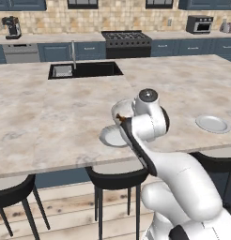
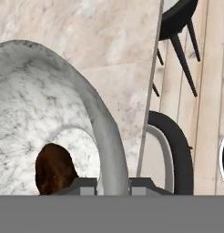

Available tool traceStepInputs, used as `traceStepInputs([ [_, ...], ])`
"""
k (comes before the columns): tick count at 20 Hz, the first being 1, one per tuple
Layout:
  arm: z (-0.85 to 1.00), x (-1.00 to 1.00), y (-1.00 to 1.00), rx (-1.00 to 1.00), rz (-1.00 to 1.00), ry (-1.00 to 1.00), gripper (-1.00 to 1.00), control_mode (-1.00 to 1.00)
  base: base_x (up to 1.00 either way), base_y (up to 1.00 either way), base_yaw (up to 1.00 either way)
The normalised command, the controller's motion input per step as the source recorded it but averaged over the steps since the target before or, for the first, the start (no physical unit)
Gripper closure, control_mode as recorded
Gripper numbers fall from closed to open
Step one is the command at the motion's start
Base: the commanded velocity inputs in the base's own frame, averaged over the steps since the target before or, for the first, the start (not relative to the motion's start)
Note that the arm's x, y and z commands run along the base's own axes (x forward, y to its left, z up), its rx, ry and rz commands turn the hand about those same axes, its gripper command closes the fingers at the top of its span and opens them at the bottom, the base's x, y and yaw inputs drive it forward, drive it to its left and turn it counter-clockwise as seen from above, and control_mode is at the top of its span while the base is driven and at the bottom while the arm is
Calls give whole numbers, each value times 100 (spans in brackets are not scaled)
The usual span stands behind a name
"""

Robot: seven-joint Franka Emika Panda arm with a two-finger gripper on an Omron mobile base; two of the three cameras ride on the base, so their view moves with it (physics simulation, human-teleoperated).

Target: Pick the chicken drumstick and sweet potato from their plates and place them in the bowl. Then put the bowl in the fridge.

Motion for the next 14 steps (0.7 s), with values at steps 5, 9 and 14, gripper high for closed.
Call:
traceStepInputs([
  [5, 0, -40, -15, 2, 7, 0, 100, -100, 0, 0, 0],
  [9, -2, -29, -6, 4, 3, 1, 100, -100, 0, 0, 0],
  [14, -1, -4, 0, 1, 1, 1, 100, -100, 0, 0, 0],
])
